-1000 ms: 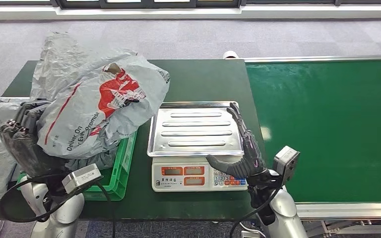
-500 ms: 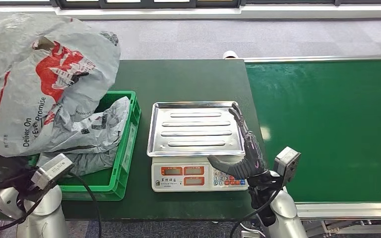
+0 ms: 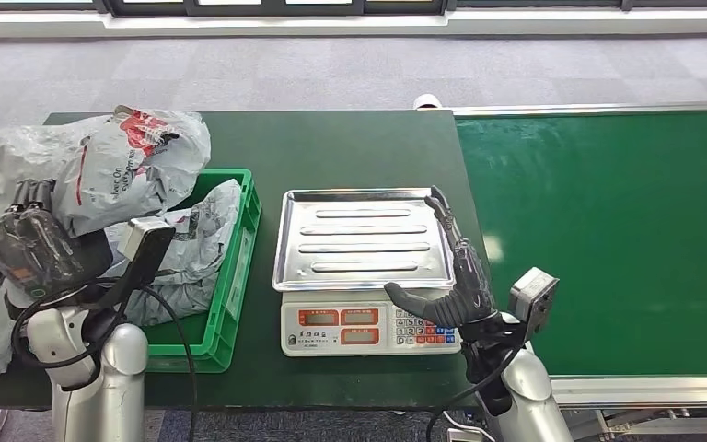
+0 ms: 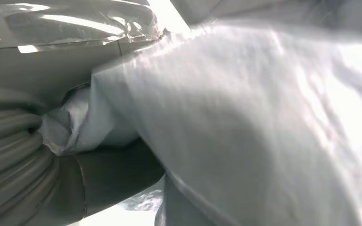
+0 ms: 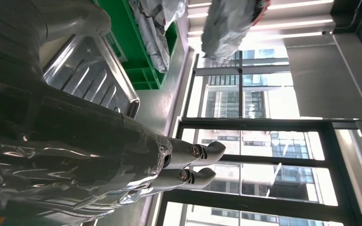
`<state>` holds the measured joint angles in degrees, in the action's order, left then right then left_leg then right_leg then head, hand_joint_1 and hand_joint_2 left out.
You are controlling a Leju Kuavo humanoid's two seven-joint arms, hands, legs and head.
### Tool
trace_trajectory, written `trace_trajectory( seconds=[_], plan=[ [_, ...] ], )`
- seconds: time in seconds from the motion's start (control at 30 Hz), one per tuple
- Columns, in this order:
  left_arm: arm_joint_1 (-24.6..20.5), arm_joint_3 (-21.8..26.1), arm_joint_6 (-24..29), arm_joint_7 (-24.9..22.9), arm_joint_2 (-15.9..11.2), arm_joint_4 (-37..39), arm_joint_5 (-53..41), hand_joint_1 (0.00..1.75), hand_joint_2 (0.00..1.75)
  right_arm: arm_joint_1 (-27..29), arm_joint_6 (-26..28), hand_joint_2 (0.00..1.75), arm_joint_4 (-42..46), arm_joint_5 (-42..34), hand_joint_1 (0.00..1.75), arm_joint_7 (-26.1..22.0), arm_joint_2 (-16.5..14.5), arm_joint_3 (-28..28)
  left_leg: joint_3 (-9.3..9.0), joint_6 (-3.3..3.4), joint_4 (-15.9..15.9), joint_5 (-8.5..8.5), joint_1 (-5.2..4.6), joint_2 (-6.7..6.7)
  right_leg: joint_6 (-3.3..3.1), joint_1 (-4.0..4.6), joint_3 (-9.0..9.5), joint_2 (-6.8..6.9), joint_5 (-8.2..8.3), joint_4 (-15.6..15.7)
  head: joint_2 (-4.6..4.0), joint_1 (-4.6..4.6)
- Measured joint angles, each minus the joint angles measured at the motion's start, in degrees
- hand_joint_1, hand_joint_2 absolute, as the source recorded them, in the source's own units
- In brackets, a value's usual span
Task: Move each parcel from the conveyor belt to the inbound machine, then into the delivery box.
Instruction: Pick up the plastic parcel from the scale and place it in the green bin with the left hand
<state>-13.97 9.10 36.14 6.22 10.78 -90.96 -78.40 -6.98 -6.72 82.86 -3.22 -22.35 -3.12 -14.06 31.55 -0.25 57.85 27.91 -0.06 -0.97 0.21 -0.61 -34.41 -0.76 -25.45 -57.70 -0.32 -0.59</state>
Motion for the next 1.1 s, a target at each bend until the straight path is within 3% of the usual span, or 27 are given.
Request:
trace_trajectory(
  seconds=[0.1,0.3,0.53,0.93,1.07,1.1],
  plan=[
    [-0.2,-2.7,-0.3,-5.1,-2.5,6.1,0.0,1.75,1.75,-0.3,0.0,1.75,0.0,0.0,0.00,0.4,0.0,0.0,0.00,0.00,0.0,0.00,0.01,0.02,-0.01,0.01,0.00,-0.04,0.00,0.0,0.00,0.00],
    [-1.5,-5.4,-2.7,-9.9,-5.6,15.6,0.3,1.75,1.75,-0.3,-0.4,1.75,0.0,-0.3,0.00,1.0,-0.2,0.0,0.01,-0.01,0.0,-0.01,0.01,0.02,0.00,0.00,0.00,-0.06,0.00,0.0,-0.01,0.00],
    [-2.9,-5.8,-3.0,-10.4,-7.0,23.9,1.3,1.75,1.75,-0.9,-0.6,1.75,-0.2,-0.3,0.00,1.3,-0.3,0.0,0.03,-0.01,0.0,-0.01,0.01,0.02,0.00,0.00,-0.01,-0.06,0.00,0.0,0.00,0.00],
    [-3.8,-5.9,-5.5,-11.7,-7.9,28.2,1.3,1.75,1.75,-1.3,-0.6,1.75,-0.4,-0.4,0.00,1.4,-0.3,0.0,0.03,-0.01,0.0,-0.01,0.01,0.01,0.00,0.00,0.00,-0.05,0.00,0.0,-0.01,0.00],
    [-3.9,-5.9,-5.5,-11.8,-8.1,29.0,1.3,0.02,1.75,-1.3,-0.6,1.75,-0.4,-0.4,0.00,1.4,-0.3,0.0,0.03,-0.01,0.0,-0.01,0.01,0.01,0.00,0.00,0.00,-0.05,0.00,0.0,-0.01,0.00],
    [-3.9,-5.9,-5.5,-12.0,-8.1,29.2,1.3,0.00,1.75,-1.3,-0.7,1.75,-0.4,-0.4,0.00,1.3,-0.3,0.0,0.03,-0.01,0.0,-0.01,0.01,0.01,0.00,0.00,0.00,-0.05,0.00,0.0,-0.01,0.00]
  ],
)
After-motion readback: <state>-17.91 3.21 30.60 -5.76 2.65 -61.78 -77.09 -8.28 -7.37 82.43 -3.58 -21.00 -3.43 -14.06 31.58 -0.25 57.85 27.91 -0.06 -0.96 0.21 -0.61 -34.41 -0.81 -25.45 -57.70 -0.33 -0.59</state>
